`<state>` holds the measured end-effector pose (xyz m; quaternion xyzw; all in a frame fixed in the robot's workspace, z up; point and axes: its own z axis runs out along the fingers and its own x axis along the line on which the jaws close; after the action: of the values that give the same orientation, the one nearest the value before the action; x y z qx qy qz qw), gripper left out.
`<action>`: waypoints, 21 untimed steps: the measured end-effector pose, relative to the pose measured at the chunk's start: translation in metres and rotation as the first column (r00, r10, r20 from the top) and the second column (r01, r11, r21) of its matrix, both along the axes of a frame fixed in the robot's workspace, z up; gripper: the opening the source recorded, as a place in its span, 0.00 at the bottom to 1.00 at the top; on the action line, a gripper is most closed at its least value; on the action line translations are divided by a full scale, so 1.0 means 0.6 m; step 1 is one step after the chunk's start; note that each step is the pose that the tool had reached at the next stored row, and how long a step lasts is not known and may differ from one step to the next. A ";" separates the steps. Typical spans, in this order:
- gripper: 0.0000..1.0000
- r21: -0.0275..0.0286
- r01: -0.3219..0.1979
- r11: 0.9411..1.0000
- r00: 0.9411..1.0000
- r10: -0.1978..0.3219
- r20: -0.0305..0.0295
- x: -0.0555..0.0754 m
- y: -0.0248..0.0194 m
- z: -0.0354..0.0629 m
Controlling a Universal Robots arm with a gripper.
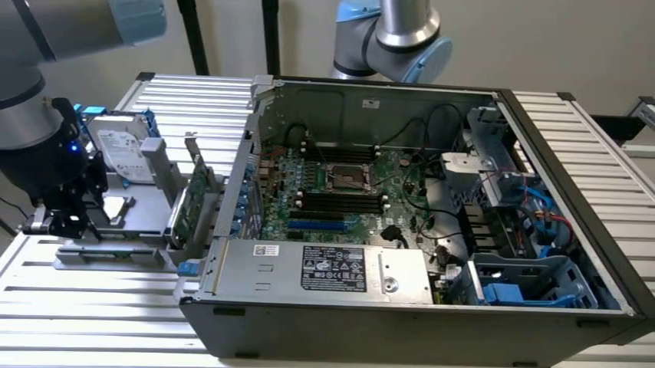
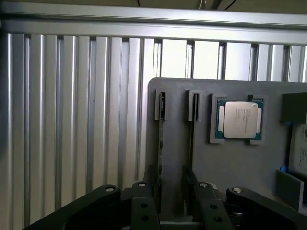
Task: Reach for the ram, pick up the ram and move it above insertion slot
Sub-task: 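Pick up the ram and move it above insertion slot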
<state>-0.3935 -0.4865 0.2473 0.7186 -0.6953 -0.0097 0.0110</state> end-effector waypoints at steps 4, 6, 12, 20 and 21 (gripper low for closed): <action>0.36 0.000 0.000 1.000 1.000 0.000 0.000 0.000 -0.0048 -0.012; 0.36 0.000 0.000 1.000 1.000 0.000 0.000 0.000 -0.0070 -0.018; 0.36 0.000 0.000 1.000 1.000 0.000 0.000 0.002 -0.0105 -0.036; 0.36 0.000 0.000 1.000 1.000 0.000 0.000 0.005 -0.0129 -0.060; 0.36 0.000 0.000 1.000 1.000 0.000 0.000 0.005 -0.0129 -0.064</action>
<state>-0.3904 -0.4943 0.2091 0.7186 -0.6953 -0.0097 0.0111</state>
